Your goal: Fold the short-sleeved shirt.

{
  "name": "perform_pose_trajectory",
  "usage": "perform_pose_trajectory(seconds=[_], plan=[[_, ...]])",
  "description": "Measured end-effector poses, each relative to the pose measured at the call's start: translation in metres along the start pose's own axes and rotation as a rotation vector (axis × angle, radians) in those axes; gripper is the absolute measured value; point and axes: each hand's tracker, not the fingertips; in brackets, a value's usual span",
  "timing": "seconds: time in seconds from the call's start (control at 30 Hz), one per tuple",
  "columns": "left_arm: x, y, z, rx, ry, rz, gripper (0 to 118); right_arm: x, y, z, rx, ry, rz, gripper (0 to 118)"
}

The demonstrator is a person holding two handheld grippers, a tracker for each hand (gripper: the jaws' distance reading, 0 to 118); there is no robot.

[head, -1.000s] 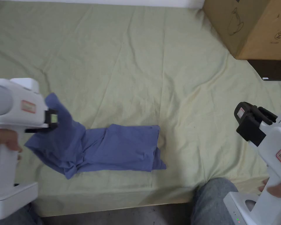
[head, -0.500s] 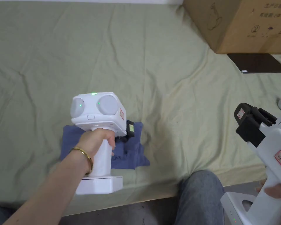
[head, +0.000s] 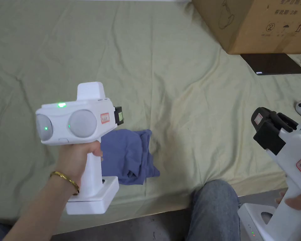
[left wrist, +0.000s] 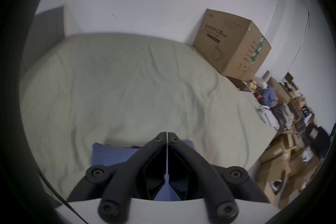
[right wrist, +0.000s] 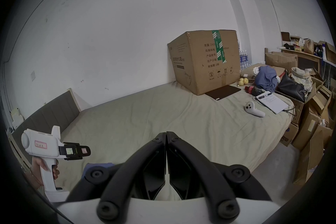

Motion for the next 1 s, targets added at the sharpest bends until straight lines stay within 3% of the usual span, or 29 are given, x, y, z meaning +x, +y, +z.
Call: perform_pose_trajectory(seconds=[0.17, 0.3, 0.43, 0.53, 0.6, 0.67, 0.73, 0.9, 1.0], plan=[[0.012, -0.047, -0.031, -0.106, -0.072, 0.03, 0, -0.009, -0.003, -0.007, -0.019, 0.029, 0.014, 0], [0.042, -0.094, -0.072, -0.227, -0.046, -0.157, 0, -0.012, -0.005, -0.007, -0.033, 0.039, 0.032, 0], [0.057, -0.118, -0.091, -0.206, 0.028, -0.205, 0, -0.014, -0.005, -0.006, -0.041, 0.036, 0.047, 0], [0.058, -0.102, -0.086, -0.266, 0.022, -0.141, 0, -0.018, -0.006, -0.008, -0.049, 0.041, 0.056, 0], [0.046, -0.082, -0.077, -0.287, -0.079, -0.017, 0, -0.022, -0.006, -0.009, -0.053, 0.05, 0.066, 0], [0.035, -0.059, -0.056, -0.213, -0.165, 0.081, 0, -0.028, -0.004, -0.011, -0.055, 0.066, 0.082, 0], [0.023, -0.034, -0.029, -0.059, -0.156, 0.068, 0, -0.037, 0.0, -0.014, -0.048, 0.084, 0.106, 0], [-0.016, 0.008, 0.045, 0.283, -0.002, -0.03, 0, -0.071, 0.005, -0.031, -0.019, 0.164, 0.139, 0], [-0.039, 0.006, 0.072, 0.362, 0.13, -0.09, 0, -0.104, -0.003, -0.049, -0.012, 0.234, 0.16, 0]])
